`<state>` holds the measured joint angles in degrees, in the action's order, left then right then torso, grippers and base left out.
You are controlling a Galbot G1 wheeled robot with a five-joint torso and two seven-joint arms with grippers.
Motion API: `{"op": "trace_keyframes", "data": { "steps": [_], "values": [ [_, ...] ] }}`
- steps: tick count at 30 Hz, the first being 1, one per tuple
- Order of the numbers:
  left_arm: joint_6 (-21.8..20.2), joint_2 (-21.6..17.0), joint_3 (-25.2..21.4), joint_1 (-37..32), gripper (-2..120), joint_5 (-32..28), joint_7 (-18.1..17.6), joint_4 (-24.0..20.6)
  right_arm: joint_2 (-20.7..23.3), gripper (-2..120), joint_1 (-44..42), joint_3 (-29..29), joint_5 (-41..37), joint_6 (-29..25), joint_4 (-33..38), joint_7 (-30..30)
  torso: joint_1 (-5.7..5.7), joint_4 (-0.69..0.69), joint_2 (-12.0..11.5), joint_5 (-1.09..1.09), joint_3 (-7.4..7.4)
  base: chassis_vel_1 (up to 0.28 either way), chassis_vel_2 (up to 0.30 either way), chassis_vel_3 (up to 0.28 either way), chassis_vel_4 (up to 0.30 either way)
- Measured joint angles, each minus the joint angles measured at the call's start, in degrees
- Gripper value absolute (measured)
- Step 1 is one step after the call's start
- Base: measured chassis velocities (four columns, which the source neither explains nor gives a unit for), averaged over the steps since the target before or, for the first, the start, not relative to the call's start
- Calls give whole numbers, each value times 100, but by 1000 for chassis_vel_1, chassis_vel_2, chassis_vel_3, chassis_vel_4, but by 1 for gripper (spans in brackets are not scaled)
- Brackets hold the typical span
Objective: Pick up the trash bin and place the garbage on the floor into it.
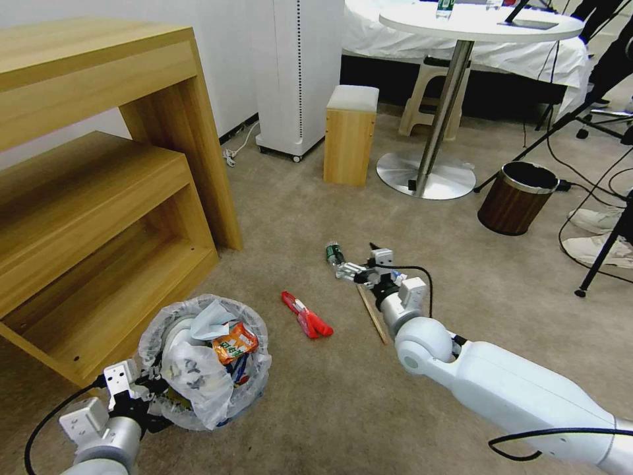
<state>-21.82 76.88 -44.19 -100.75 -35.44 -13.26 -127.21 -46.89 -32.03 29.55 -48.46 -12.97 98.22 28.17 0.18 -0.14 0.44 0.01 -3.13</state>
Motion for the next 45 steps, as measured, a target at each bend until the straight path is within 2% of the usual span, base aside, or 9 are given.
{"op": "trace_keyframes", "data": {
  "steps": [11, 24, 45],
  "values": [
    [1, -83, -57, -57, 0, -35, 1, -55, 238, 100, -485, -610, 490, -206, 217, -225, 0, 0, 0, -1, 0, 0, 0, 0, 0],
    [9, -69, -29, -124, 0, 1, 10, -113, 506, 100, -1099, -1180, 679, -260, 273, -314, 0, 0, 0, 0, 0, 0, 0, 0, 0],
    [29, -174, -96, -114, 0, -37, 28, -104, 435, 100, -1150, -1154, 805, -274, 232, -272, 0, 0, 0, -1, -1, -69, 68, 73, -67]
  ]
}}
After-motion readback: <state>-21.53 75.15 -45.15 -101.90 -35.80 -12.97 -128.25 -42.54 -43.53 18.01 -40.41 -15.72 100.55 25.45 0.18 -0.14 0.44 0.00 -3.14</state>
